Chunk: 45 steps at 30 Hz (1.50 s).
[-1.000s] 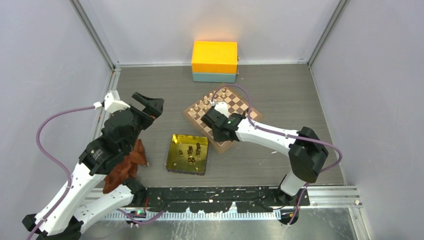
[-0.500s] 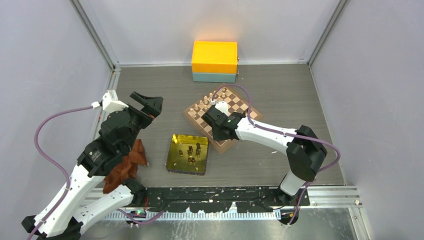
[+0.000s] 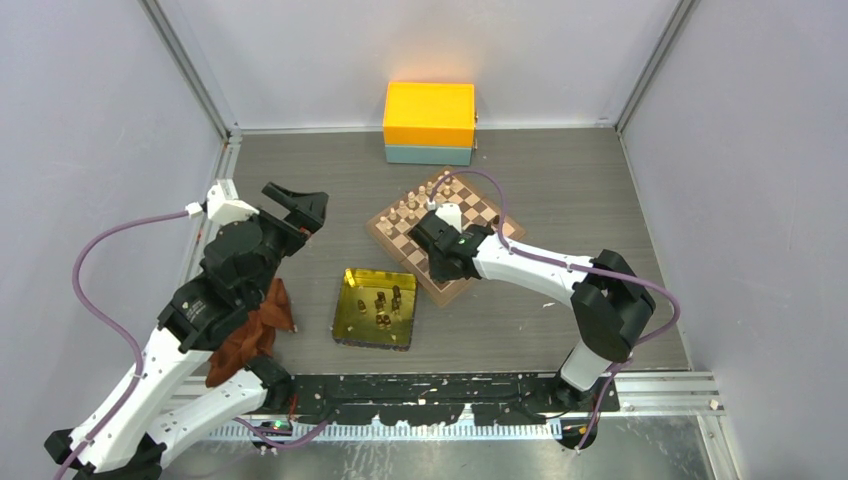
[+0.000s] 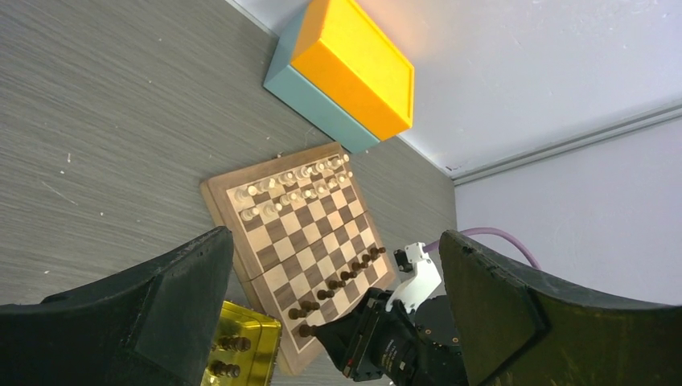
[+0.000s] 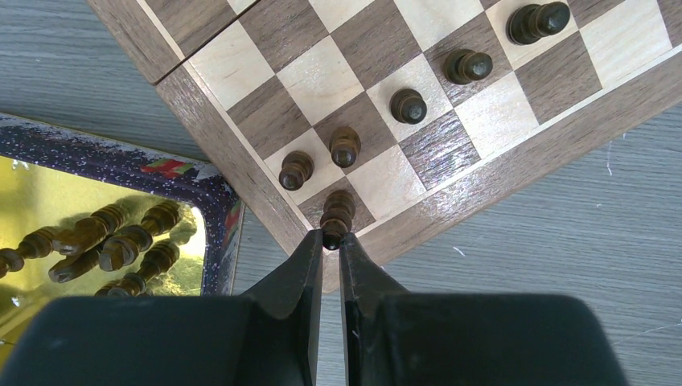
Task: Set up the chess pieces on the board
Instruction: Place the chess piece on the chessboard.
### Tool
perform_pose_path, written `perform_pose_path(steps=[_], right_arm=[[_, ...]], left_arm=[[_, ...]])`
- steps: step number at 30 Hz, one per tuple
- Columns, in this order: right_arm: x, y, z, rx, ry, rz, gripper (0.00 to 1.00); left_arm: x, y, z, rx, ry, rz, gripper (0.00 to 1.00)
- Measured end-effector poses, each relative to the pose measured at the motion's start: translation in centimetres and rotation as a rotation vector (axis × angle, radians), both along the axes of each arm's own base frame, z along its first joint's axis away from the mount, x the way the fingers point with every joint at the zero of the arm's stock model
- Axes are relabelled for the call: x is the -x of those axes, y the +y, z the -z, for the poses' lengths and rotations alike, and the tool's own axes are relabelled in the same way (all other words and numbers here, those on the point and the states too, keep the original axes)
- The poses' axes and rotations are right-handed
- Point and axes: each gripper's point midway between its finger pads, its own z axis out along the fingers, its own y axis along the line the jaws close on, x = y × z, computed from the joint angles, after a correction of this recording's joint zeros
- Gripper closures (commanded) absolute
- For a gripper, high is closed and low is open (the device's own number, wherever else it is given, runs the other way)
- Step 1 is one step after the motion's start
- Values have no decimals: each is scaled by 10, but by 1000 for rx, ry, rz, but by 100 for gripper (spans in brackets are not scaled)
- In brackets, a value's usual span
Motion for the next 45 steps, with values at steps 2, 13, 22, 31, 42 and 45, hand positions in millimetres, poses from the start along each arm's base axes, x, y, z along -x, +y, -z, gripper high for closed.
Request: perform_pose_path(steps=[2, 13, 22, 31, 42, 45], right_arm=[[0, 0, 0, -1, 0, 1, 99], [-1, 0, 0, -6, 1, 5, 99], [0, 0, 0, -14, 3, 18, 99], [6, 4, 0, -14, 6, 7, 99], [6, 4, 0, -16, 4, 19, 85], [6, 4, 0, -17, 5, 23, 79]], left_arm=[[0, 0, 0, 0, 1, 2, 0], [-1, -1, 0, -2, -1, 3, 0], [0, -1, 0, 0, -3, 4, 0], [0, -1, 0, 1, -3, 8, 0], [1, -1, 0, -1, -5, 12, 0], [1, -2, 0, 0, -4, 18, 0]])
